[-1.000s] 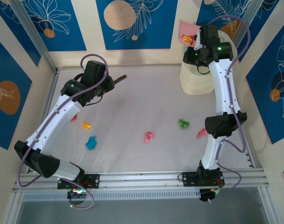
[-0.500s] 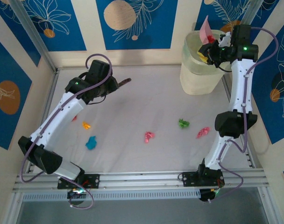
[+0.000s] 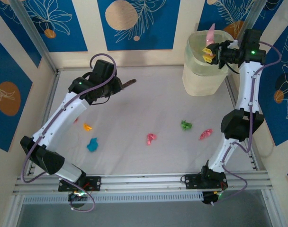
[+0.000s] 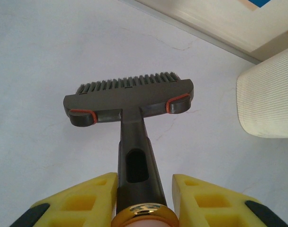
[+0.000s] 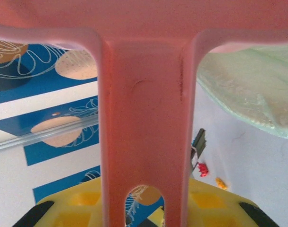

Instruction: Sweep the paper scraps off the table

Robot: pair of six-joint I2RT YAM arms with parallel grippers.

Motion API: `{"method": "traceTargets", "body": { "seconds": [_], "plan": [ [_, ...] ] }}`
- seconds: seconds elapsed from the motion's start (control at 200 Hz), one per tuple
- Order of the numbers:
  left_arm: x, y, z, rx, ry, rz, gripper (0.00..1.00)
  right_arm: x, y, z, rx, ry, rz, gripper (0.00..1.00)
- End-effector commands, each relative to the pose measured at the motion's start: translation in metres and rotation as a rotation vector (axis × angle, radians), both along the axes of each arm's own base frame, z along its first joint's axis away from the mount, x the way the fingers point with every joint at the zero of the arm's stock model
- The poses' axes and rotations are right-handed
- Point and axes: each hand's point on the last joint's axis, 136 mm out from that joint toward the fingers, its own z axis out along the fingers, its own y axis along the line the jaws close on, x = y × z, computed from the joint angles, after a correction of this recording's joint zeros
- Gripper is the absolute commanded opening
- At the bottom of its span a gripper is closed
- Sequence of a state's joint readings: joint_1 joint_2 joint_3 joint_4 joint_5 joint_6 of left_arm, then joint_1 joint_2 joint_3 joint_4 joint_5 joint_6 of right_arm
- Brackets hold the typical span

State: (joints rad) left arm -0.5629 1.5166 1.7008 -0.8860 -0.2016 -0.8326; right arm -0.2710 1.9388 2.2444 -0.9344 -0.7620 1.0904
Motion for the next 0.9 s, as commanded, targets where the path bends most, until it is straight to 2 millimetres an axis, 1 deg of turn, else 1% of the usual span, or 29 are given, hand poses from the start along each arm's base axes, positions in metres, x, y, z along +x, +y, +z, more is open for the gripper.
{"method": "traceTargets", "body": {
  "seconds": [0.0, 0.11, 0.2, 0.38, 0.445, 0.5, 0.57, 0.605, 0.645, 0.72, 0.74, 0.775, 0.79, 0.815, 0.82, 0.85, 0.86, 0.895],
  "plan": [
    [0.0, -0.007, 0.015, -0.028, -0.024, -0.008, 0.0, -0.017, 0.006, 0.035, 0.056, -0.057, 0.016, 0.0],
    [0.0, -0.01, 0.016, -0.029, -0.025, -0.015, 0.0, -0.016, 0.004, 0.032, 0.118, -0.019, 0.018, 0.0],
    [0.001, -0.011, 0.016, -0.025, -0.023, -0.02, 0.0, -0.016, 0.006, 0.036, 0.154, -0.023, 0.029, 0.0],
    [0.002, -0.012, 0.018, -0.023, -0.029, -0.025, 0.0, -0.019, 0.0, 0.052, 0.1, -0.086, -0.013, 0.0],
    [0.002, -0.012, 0.019, -0.024, -0.031, -0.026, 0.0, -0.022, 0.001, 0.056, 0.057, -0.114, -0.015, 0.0],
    [0.003, -0.012, 0.02, -0.015, -0.037, -0.028, 0.0, -0.028, 0.005, 0.067, -0.01, -0.175, -0.017, 0.0],
    [0.005, -0.008, 0.025, 0.01, -0.058, -0.03, 0.0, -0.039, 0.017, 0.083, -0.144, -0.296, -0.014, 0.0],
    [0.007, -0.005, 0.031, 0.037, -0.081, -0.033, 0.0, -0.045, 0.024, 0.091, -0.221, -0.365, -0.011, 0.0],
    [0.009, 0.001, 0.041, 0.068, -0.112, -0.025, 0.0, -0.053, 0.032, 0.094, -0.304, -0.423, -0.006, 0.0],
    [0.014, 0.012, 0.061, 0.119, -0.18, -0.005, 0.0, -0.067, 0.045, 0.095, -0.46, -0.514, -0.01, 0.0],
    [0.015, 0.015, 0.066, 0.131, -0.197, 0.0, 0.0, -0.07, 0.048, 0.093, -0.494, -0.533, -0.008, 0.0],
    [0.016, 0.02, 0.074, 0.151, -0.223, 0.011, 0.0, -0.077, 0.057, 0.089, -0.543, -0.574, 0.006, 0.0],
    [0.017, 0.023, 0.077, 0.159, -0.234, 0.017, 0.0, -0.081, 0.061, 0.091, -0.566, -0.605, 0.011, 0.0],
    [0.017, 0.027, 0.081, 0.174, -0.249, 0.028, 0.0, -0.085, 0.068, 0.085, -0.597, -0.632, 0.026, 0.0],
    [0.018, 0.028, 0.082, 0.178, -0.252, 0.032, 0.0, -0.087, 0.069, 0.088, -0.604, -0.646, 0.026, 0.0],
    [0.018, 0.035, 0.086, 0.198, -0.267, 0.052, 0.0, -0.09, 0.077, 0.078, -0.639, -0.672, 0.044, 0.0],
    [0.018, 0.037, 0.088, 0.204, -0.272, 0.056, 0.0, -0.094, 0.08, 0.082, -0.65, -0.698, 0.046, 0.0],
    [0.019, 0.044, 0.09, 0.225, -0.28, 0.075, 0.0, -0.101, 0.091, 0.073, -0.693, -0.741, 0.077, 0.0]
  ]
}}
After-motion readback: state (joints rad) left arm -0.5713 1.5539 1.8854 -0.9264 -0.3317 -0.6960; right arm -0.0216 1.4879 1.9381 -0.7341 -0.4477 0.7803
